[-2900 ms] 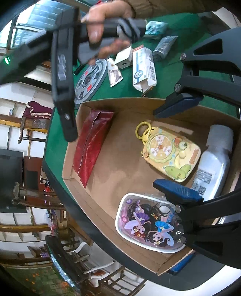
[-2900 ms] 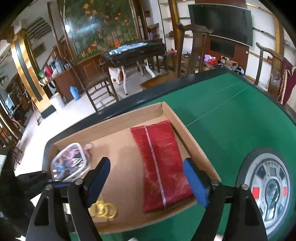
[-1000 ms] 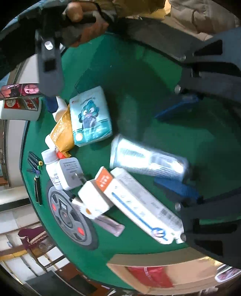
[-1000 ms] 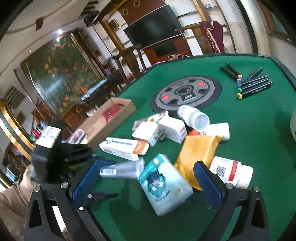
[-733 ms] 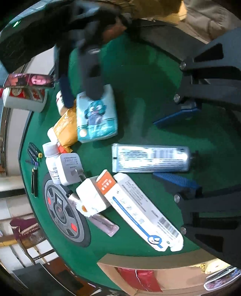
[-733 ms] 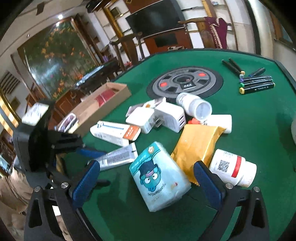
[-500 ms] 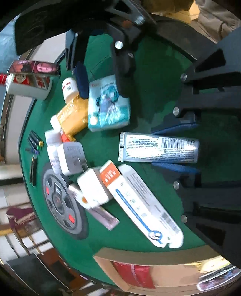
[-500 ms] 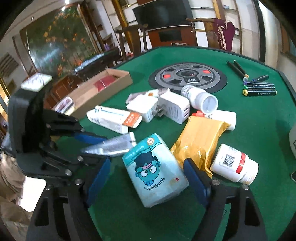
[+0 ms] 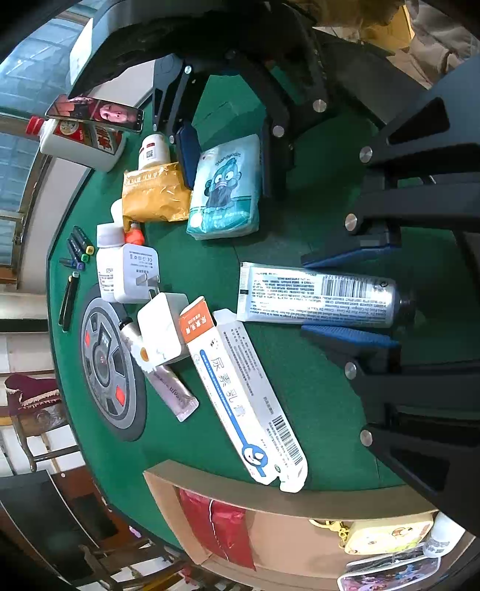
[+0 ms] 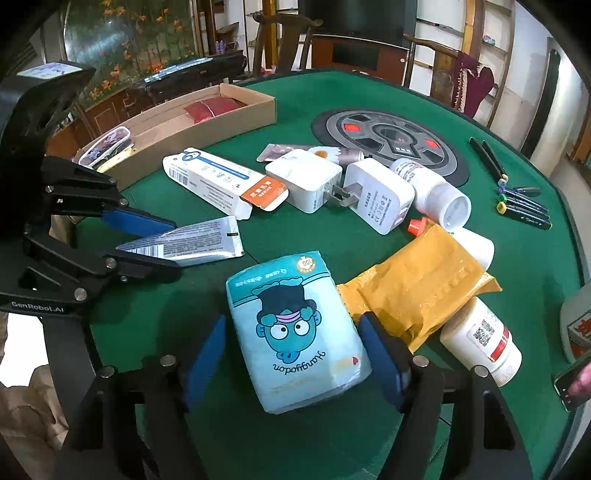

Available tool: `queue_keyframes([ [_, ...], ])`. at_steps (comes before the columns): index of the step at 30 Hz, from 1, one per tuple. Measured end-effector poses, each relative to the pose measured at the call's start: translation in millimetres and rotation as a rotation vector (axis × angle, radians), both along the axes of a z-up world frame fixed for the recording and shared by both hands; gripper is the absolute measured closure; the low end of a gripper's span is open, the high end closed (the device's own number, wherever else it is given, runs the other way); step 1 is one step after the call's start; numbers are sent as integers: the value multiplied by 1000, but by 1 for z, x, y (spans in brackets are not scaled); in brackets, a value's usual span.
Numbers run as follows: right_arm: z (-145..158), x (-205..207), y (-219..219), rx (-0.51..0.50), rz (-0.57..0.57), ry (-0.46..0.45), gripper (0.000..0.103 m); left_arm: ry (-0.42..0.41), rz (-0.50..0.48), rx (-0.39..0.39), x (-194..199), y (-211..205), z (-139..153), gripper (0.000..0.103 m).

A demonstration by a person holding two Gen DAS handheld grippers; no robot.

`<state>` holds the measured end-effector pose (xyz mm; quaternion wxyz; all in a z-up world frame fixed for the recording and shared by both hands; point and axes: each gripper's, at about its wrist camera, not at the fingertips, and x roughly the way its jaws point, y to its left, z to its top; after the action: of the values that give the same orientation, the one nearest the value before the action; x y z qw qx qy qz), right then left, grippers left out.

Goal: Organize objects
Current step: 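Lift and carry the silver tube toward the box while the right tool carries the blue bag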

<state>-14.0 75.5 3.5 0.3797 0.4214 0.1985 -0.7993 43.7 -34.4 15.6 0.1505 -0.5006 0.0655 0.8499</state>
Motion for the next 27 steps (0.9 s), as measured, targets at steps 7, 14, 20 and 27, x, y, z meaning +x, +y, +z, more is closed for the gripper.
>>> queue_keyframes([
  [7, 5, -10, 12, -151, 63, -152, 25, -4, 11, 12, 0, -3, 0, 73],
  [14, 6, 1, 2, -106, 101, -116, 25, -17, 11, 45, 3, -10, 0, 73],
  [20, 4, 14, -14, 5, 111, 14, 47, -7, 44, 58, 5, -11, 0, 73],
  [27, 13, 8, -10, -59, 43, 25, 53, 31, 102, 73, 8, -12, 0, 73],
])
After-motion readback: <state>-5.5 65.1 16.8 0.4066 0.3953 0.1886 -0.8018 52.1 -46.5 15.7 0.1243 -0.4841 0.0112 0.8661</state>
